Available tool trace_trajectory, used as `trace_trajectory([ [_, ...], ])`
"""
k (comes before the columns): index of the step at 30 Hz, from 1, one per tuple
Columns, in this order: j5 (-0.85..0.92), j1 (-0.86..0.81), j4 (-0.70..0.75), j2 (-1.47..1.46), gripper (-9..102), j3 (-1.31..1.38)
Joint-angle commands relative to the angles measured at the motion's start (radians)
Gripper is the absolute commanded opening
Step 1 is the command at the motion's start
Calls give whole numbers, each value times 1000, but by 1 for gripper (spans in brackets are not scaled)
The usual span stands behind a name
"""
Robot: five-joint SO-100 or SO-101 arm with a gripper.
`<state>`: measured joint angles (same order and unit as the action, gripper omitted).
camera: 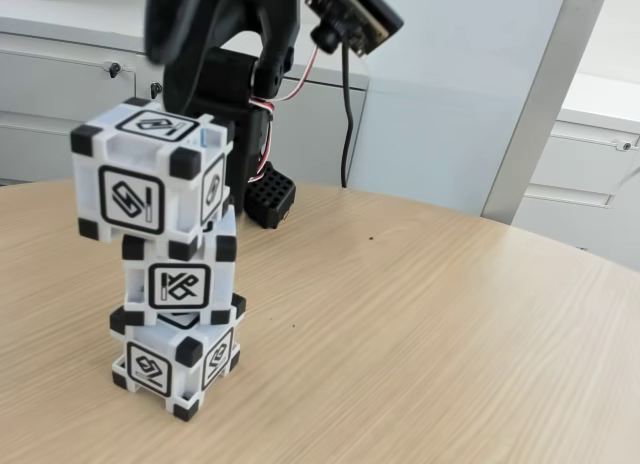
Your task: Stack cubes from left to right.
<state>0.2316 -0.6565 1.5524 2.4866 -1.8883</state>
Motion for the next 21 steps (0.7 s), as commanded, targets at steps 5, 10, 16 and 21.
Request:
trace_trajectory([
  [5,-26,64,2,89,30,5],
  [10,-71,146,0,137,14,5],
  [16,-155,268,-15,143,0,5],
  [21,-225,431,-17,143,0,5],
])
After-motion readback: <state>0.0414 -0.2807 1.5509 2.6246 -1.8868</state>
